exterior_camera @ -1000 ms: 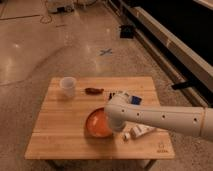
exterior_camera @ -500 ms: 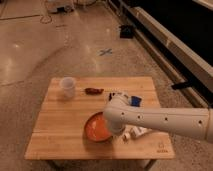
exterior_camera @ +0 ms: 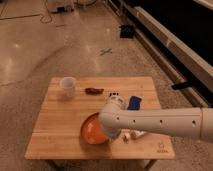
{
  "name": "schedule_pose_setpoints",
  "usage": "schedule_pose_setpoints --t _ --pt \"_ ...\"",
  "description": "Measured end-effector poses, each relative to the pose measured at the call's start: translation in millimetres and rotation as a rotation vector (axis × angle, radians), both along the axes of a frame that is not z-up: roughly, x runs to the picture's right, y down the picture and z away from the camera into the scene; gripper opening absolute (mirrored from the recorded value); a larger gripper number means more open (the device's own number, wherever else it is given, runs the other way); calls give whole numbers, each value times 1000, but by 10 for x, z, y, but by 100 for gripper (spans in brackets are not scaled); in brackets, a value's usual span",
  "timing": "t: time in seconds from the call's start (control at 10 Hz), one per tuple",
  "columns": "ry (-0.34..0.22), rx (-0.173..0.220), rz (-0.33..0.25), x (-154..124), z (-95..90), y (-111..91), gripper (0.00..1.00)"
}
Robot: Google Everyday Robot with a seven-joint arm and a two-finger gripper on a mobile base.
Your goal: Drag the ceramic bowl in a circle
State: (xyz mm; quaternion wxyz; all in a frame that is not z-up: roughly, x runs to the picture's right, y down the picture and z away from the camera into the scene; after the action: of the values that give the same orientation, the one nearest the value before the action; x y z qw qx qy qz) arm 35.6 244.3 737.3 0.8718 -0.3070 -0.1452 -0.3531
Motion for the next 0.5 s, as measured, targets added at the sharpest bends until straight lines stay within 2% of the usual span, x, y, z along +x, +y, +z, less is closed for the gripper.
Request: schedule_pose_setpoints --t 0.2,0.5 --pt "-7 -9 -1 10 -20 65 8" --pt "-50 -25 -8 -368 -108 235 6"
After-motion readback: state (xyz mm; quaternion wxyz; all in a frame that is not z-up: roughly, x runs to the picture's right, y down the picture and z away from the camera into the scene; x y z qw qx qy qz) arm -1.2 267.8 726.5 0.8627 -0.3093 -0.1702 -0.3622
